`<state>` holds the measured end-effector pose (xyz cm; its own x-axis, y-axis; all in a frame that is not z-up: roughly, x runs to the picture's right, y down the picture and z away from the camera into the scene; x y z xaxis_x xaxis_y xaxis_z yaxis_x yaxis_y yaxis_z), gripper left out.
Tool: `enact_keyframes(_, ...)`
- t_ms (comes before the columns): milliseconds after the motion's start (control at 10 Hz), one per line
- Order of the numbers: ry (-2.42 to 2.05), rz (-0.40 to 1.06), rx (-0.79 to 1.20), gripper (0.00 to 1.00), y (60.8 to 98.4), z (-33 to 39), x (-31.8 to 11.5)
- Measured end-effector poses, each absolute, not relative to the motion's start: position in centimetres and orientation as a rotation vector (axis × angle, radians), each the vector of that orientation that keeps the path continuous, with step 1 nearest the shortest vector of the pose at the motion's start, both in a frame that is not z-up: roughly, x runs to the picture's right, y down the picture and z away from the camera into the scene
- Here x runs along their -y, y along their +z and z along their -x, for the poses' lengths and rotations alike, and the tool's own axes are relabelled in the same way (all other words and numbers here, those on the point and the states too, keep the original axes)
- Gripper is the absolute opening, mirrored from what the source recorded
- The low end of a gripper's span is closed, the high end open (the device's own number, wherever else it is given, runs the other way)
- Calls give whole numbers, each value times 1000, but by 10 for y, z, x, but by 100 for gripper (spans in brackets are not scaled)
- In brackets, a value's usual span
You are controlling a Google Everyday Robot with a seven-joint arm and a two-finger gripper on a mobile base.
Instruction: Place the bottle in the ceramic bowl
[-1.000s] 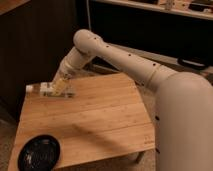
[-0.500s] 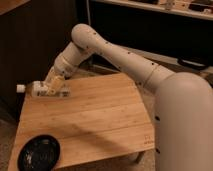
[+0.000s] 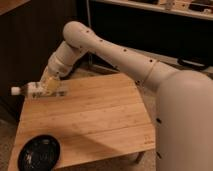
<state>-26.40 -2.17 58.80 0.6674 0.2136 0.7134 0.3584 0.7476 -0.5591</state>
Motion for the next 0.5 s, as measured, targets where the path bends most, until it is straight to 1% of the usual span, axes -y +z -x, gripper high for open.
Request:
enact_keyframes(200, -165, 671, 787, 0, 552, 284, 5)
enact_keyframes(300, -205, 661, 748, 0, 541, 292, -7)
enact_keyframes(500, -254, 688, 689, 0, 536, 294, -32)
